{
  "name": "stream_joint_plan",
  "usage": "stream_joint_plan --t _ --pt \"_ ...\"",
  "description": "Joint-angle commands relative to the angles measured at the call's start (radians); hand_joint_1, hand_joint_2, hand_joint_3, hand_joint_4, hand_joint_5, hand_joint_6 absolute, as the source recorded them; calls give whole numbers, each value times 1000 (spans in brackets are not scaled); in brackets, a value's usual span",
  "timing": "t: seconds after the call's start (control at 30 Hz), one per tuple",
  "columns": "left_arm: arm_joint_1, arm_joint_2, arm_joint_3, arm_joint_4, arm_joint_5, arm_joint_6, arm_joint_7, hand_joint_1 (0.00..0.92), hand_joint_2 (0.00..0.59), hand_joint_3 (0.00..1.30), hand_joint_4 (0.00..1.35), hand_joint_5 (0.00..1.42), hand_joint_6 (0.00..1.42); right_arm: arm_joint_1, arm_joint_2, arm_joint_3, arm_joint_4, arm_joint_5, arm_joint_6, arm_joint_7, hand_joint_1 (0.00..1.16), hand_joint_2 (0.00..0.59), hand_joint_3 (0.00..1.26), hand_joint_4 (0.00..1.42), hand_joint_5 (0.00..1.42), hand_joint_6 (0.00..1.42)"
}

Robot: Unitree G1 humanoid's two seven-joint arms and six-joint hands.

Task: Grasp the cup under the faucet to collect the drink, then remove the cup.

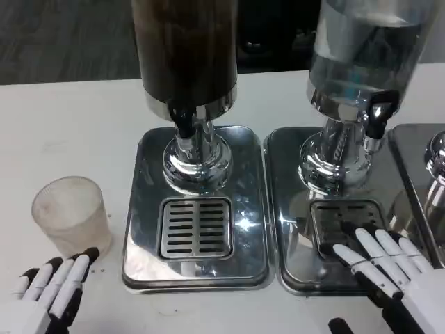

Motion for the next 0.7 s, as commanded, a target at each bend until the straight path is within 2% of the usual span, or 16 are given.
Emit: stream_joint_plan --t 0.03,0.2,0.37,0.7 --pt "-29 11 23 66 -45 -53 67 0 106 0 0 0 0 1 17 7 -5 -1 14 4 469 477 147 0 0 0" --pt "-52 8 45 119 -59 -111 145 0 92 0 0 0 0 17 38 16 -9 -12 17 -5 471 479 147 0 0 0" --pt "-68 4 60 151 -65 -131 182 0 78 0 0 0 0 18 46 19 -8 -14 21 -7 472 479 150 0 0 0" --pt "-137 15 70 197 -88 -67 162 0 69 0 0 0 0 3 54 28 0 -12 25 -4 474 480 155 0 0 0"
